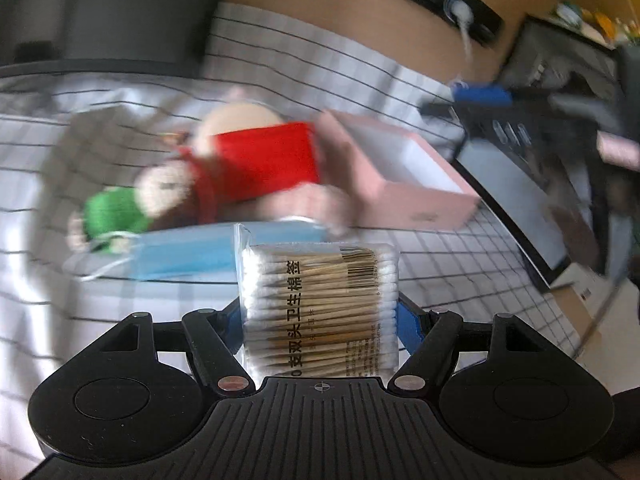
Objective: Organize soft objects
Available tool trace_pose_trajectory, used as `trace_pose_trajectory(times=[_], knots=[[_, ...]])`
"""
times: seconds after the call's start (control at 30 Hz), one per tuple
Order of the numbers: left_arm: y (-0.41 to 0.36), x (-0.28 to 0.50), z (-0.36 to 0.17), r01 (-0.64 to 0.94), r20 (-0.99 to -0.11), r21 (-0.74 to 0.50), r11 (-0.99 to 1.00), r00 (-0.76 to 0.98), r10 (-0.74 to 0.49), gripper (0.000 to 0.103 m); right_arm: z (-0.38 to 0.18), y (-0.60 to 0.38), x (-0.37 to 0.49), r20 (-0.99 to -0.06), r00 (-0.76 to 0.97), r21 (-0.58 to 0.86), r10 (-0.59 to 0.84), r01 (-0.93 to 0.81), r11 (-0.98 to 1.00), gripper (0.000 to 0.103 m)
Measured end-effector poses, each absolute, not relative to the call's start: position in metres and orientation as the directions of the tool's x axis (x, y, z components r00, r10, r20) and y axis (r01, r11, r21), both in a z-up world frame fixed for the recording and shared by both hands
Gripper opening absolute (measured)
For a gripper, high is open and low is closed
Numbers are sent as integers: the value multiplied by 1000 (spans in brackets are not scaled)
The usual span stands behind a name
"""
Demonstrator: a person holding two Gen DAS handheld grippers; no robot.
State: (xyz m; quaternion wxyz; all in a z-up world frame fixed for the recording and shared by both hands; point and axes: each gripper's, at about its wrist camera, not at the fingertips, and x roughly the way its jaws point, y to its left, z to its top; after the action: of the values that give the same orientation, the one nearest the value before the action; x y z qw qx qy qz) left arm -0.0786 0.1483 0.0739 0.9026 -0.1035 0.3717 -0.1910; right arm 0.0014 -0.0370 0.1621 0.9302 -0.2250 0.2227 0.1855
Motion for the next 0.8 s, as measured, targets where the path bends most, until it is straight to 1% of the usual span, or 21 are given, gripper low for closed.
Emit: trace_pose_trajectory(times=[0.1, 0.13, 0.17, 0.23, 0.33, 0.4, 0.47, 0.53, 0.8], knots=[[130, -65, 68, 249, -648, -363, 898, 625, -435, 77, 145, -78, -21, -561, 796, -282, 227, -442, 851, 57], [130, -62, 68, 231, -651, -375, 898, 624, -432, 77, 141, -85, -28, -570, 789, -267, 228, -441, 857, 66], [130, -60, 69, 210, -656, -381, 900, 625, -423, 77, 137, -89, -34, -570, 787, -253, 235, -440, 862, 77], [131, -59, 71, 173, -664, -370, 913, 638, -390, 77, 132, -89, -43, -546, 801, -235, 247, -429, 872, 83], [145, -64, 74, 120, -673, -347, 930, 658, -337, 77, 126, -78, -46, -521, 812, -216, 263, -424, 880, 84], [156, -69, 75, 91, -676, -347, 934, 666, -316, 77, 122, -62, -44, -516, 814, -233, 268, -434, 870, 84], [171, -77, 74, 69, -678, -349, 935, 670, -302, 77, 117, -41, -44, -498, 823, -267, 272, -445, 855, 90], [185, -85, 71, 55, -682, -351, 935, 669, -296, 77, 110, -17, -40, -489, 828, -297, 276, -455, 839, 92], [243, -104, 57, 6, -700, -368, 930, 657, -281, 77, 64, 86, 2, -511, 837, -417, 195, -440, 795, 92]])
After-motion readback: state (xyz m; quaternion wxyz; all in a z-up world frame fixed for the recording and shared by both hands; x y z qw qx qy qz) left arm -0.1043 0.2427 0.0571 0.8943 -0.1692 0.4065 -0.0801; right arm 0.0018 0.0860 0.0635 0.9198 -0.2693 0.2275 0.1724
